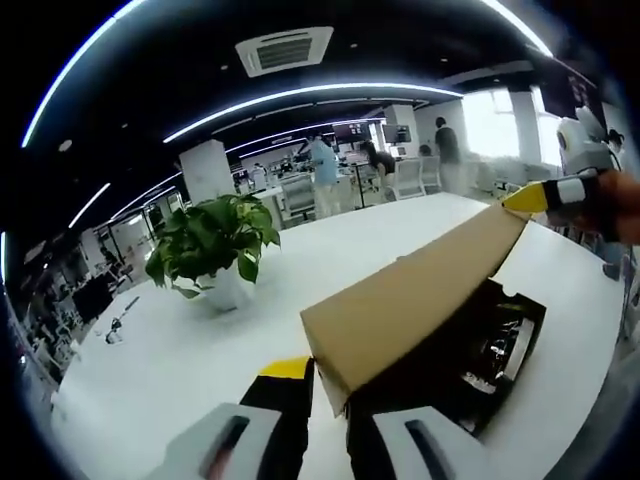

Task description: Operate the shoe box by opening the lid, removing the specified soft item, and placing it in the target area until the item is outside and the box remains undamaged.

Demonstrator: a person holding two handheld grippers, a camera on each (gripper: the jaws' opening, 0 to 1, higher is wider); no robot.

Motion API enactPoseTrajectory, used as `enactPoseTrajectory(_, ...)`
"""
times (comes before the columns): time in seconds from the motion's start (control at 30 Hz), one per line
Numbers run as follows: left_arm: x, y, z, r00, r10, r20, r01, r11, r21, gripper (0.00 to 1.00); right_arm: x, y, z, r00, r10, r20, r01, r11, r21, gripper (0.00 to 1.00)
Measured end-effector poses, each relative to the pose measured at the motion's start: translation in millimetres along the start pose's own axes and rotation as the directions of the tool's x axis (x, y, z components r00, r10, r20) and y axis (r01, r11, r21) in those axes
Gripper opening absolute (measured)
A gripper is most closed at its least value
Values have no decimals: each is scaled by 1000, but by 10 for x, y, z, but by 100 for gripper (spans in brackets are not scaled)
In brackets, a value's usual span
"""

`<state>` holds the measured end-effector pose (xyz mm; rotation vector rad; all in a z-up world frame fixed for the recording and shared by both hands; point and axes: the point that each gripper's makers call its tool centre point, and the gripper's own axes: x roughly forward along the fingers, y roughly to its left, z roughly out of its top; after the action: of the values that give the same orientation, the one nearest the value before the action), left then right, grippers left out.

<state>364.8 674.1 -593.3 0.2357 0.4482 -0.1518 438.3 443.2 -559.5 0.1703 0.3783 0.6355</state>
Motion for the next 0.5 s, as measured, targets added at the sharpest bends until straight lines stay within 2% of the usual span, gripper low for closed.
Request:
enactPoseTrajectory(0.23,29,43,20,1000,-8,1,8,1000,-24,11,-12,104,-21,997,79,11,-78,996,-49,69)
enactPoseTrajectory(0.3,39,53,26,1000,-13,0,13,999,-34,10,-17,114,-36,996,94,3,-93,993,-75,70)
enactPoseTrajectory(0.4,51,59,32,1000,-18,-1,18,999,-42,10,-26,91,-91,994,107,-39,-112,980,-165,68)
enactPoseTrajectory(0.43,56,56,30,1000,-19,-2,19,999,-44,10,-21,111,-74,993,115,-28,-117,983,-142,68)
enactPoseTrajectory(0.5,63,61,32,1000,-17,-3,17,999,-43,10,-28,109,-72,991,125,-38,-129,979,-157,67)
